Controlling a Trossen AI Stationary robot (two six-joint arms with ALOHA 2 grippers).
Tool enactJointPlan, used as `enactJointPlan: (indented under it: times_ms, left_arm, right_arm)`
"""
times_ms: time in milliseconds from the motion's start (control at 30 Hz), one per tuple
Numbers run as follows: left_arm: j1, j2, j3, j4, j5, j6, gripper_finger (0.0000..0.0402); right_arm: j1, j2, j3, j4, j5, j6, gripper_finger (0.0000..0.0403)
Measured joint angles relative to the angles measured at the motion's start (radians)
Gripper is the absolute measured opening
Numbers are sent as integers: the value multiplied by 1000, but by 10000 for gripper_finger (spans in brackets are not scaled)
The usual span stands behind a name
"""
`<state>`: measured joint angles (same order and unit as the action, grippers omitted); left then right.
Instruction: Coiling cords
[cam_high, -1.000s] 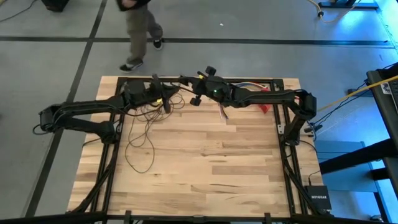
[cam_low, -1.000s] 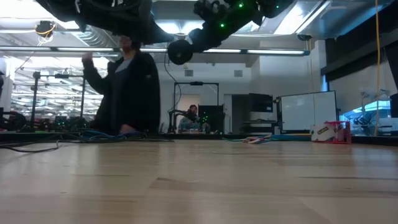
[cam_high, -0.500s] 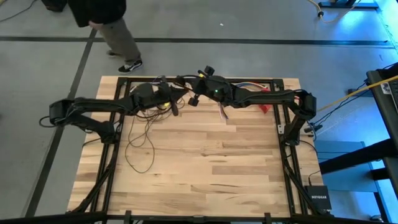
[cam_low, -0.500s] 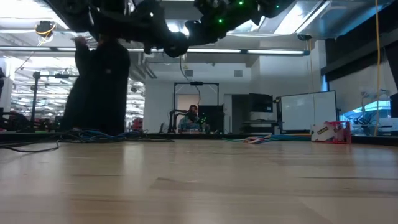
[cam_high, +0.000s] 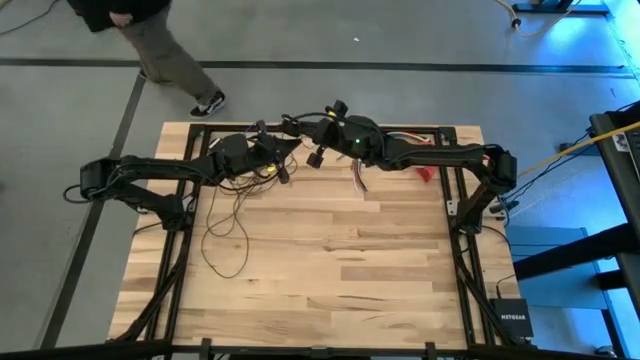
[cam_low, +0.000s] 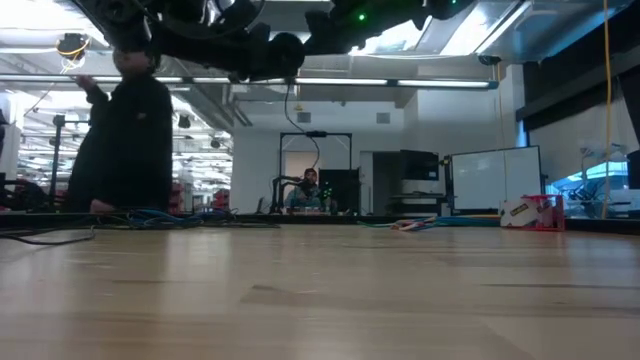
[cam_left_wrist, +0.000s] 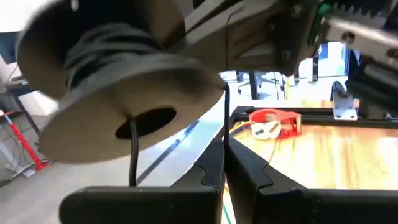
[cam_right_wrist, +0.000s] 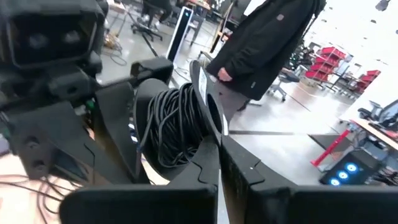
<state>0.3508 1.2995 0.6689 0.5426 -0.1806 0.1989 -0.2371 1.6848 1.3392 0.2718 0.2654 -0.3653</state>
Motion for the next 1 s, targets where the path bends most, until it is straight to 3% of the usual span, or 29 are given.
enactJointPlan:
  times_ms: [367, 600, 1000]
  left_arm:
    - [-42, 9, -7, 235, 33, -20, 3]
    - [-7, 6, -6, 171, -28, 47, 3]
    - [2, 4, -2, 64, -33, 101, 3]
  right_arm:
    - [2, -4, 6, 40, -79, 73, 5]
    - [-1, -1, 6, 57, -120, 102, 5]
    - [1, -75, 3, -40, -126, 92, 5]
